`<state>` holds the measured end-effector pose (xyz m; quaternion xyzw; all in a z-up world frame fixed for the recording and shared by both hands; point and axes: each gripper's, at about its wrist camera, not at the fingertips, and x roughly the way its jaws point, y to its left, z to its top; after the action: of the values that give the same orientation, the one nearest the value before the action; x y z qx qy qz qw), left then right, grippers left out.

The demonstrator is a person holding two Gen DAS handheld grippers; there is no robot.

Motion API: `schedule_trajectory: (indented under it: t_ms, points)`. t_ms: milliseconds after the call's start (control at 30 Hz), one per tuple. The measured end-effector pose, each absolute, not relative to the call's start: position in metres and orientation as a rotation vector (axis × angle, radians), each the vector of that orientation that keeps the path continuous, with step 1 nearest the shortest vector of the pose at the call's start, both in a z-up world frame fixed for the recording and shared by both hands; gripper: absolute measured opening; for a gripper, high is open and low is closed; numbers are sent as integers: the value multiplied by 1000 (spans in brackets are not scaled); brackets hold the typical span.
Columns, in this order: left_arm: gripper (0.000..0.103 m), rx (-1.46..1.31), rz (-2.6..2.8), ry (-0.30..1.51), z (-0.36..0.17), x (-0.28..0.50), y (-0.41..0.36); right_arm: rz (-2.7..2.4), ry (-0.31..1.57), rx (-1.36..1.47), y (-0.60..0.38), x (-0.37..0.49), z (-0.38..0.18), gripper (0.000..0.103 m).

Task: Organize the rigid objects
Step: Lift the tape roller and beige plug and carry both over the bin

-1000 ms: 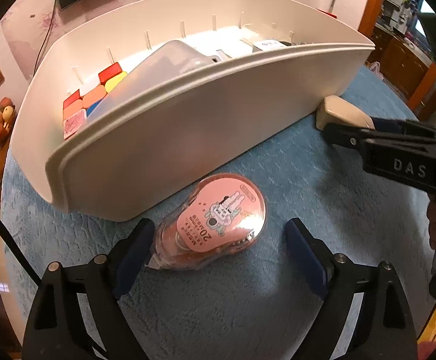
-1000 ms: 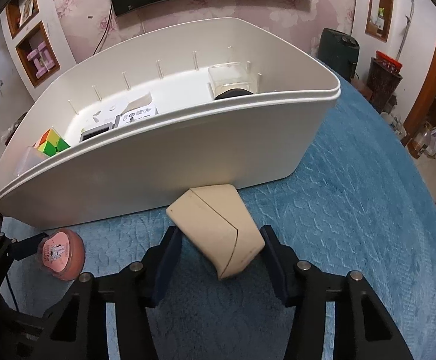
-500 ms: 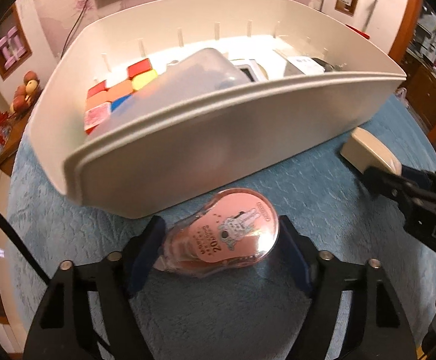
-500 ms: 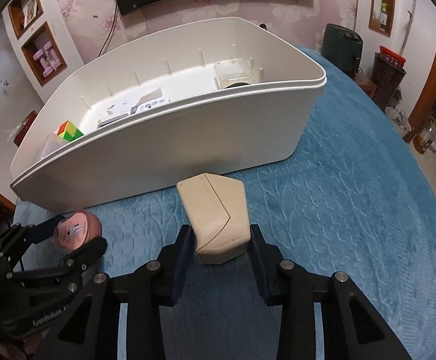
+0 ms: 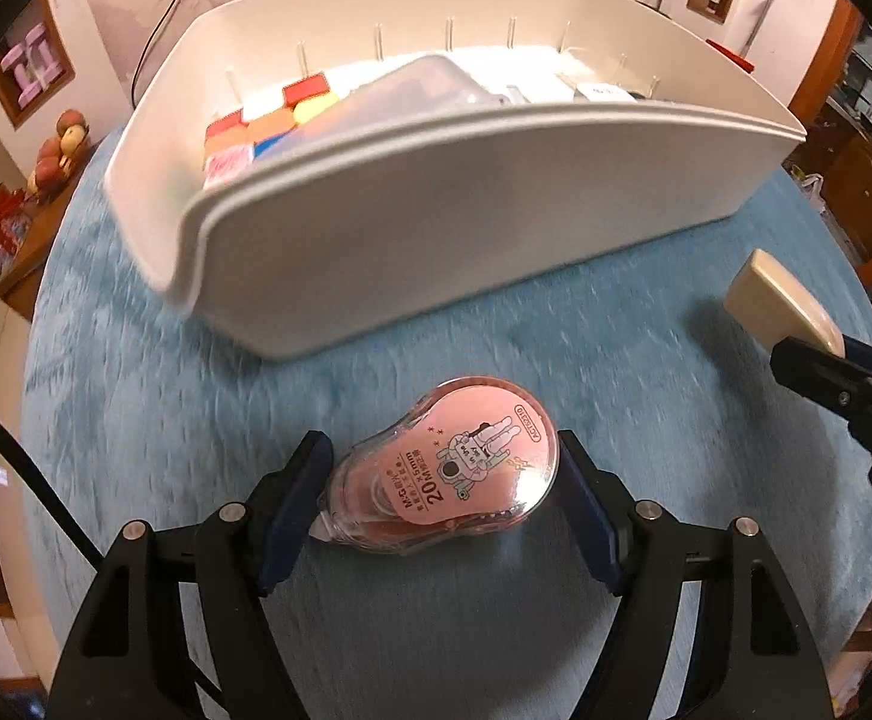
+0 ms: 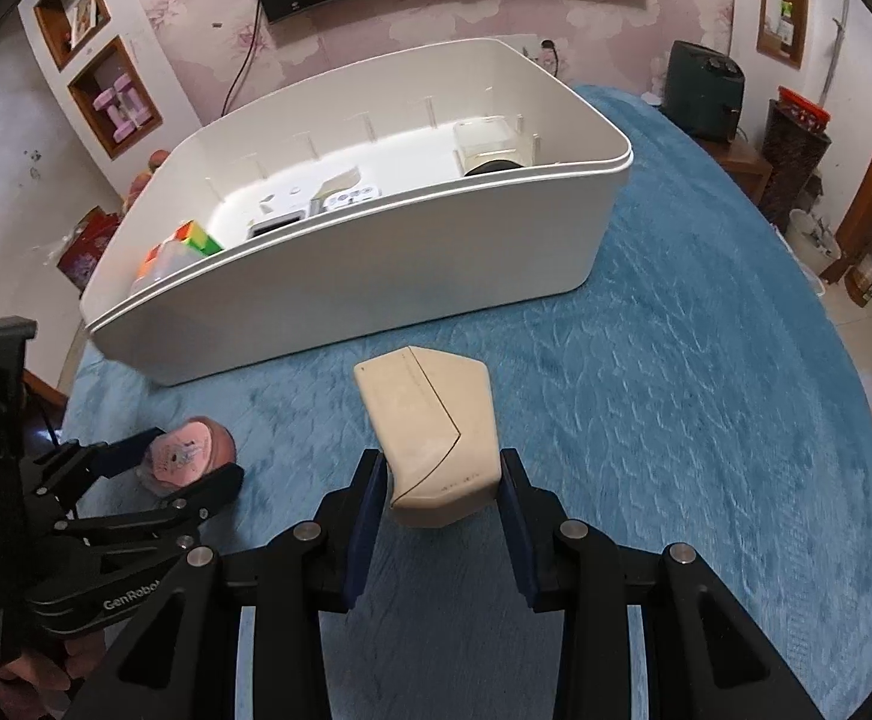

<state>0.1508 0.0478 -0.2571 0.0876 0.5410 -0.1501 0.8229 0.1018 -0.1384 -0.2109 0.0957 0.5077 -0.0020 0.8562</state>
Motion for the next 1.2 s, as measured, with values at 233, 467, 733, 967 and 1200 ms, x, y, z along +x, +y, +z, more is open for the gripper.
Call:
schedule_trajectory:
  t_ms: [233, 467, 733, 967, 1200]
  points:
    - [76, 124, -286, 1233, -253, 121, 61, 63, 1082, 201, -136, 89, -196, 38]
    - [76, 23, -222, 1316, -247, 91, 78, 133, 1087, 181, -139, 80, -176, 38]
    - [76, -62, -138, 1298, -214, 68, 101, 231, 1060, 120, -144, 74, -140, 38]
    - [76, -86, -89, 1178, -160, 65, 108, 291, 1002, 62, -144, 74, -109, 37]
    - [76, -56, -86, 1055, -117, 109, 91, 323, 945, 28, -148, 85, -84, 37]
